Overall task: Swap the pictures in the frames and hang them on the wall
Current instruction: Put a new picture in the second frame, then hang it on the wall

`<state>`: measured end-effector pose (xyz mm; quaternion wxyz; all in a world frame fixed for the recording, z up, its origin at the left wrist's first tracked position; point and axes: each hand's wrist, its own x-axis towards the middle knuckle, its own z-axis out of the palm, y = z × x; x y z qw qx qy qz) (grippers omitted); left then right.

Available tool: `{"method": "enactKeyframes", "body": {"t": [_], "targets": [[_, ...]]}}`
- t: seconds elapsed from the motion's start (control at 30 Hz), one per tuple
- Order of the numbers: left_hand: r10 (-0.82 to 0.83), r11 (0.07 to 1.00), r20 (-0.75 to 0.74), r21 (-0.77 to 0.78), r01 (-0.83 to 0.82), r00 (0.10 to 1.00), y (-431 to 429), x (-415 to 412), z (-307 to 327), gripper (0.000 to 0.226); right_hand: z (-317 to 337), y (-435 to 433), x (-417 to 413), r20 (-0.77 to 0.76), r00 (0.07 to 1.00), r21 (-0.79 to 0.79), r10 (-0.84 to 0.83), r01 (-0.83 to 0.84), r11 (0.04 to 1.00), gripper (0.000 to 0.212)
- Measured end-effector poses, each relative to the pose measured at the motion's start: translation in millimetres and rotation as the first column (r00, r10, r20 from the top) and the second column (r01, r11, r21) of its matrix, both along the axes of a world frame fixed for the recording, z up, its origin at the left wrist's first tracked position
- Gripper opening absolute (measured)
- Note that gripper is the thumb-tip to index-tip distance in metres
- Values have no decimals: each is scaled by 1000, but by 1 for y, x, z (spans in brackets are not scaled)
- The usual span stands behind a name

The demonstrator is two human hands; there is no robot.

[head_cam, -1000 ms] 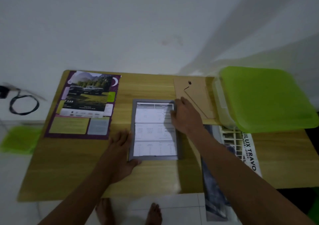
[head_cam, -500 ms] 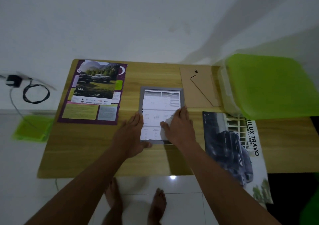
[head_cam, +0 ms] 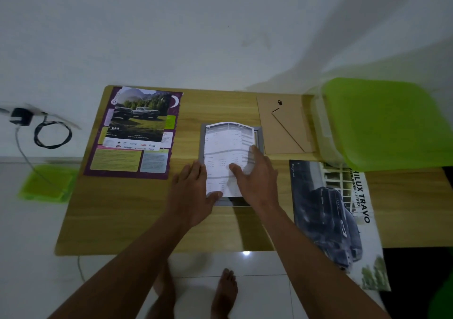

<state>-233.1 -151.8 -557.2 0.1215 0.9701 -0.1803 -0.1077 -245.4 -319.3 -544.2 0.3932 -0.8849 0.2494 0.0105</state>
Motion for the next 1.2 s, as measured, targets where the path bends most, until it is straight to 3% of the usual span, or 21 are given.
{"method": "enactKeyframes", "body": {"t": [0.1,0.2,0.33,0.4,0.47,0.53,0.57,0.7,0.8,0.87,0.93,1.07,1.13,1.2], "targets": [[26,999,-25,-23,-26,999,-1,-1,-2,80,5,-2,3,95,991,120,-100,88,989,50],[70,997,-51,-42,-72,996,-2,3,-3,71,11,-6,7,101,968,365,-231,179,913,43],[175,933,-45,-312,-180,984,-9,5,13,47,23,-11,7,111,931,574,-347,225,787,43],[240,834,-134,-478,-275,962,-15,7,31,38,28,-13,7,96,920,631,-379,238,738,43],[320,667,-300,-602,-439,899,-16,12,43,43,33,-16,7,73,915,657,-397,255,709,42],[368,468,-458,-661,-587,809,-14,17,54,48,40,-19,6,88,935,598,-343,226,769,40],[381,441,-439,-687,-577,814,-12,19,60,45,45,-20,6,103,950,545,-293,192,816,38],[395,579,-62,-758,-301,916,-22,12,89,24,75,-17,12,176,976,312,-126,67,948,20],[310,688,121,-713,-134,943,-39,3,107,23,106,-12,24,195,979,329,-59,-9,944,40],[253,738,147,-669,-92,956,-50,-2,118,25,118,-13,32,172,983,335,-69,8,942,40],[219,743,146,-666,-67,965,-57,-8,123,21,122,-19,35,190,975,301,-112,51,952,20],[340,600,-53,-757,-260,939,-58,-12,127,32,125,-48,28,200,962,247,-188,136,960,27],[401,573,-172,-719,-393,900,-53,-4,122,39,122,-63,16,179,959,335,-218,149,930,28],[351,570,-363,-649,-504,863,-51,5,113,56,118,-74,2,169,951,428,-258,165,889,29]]}}
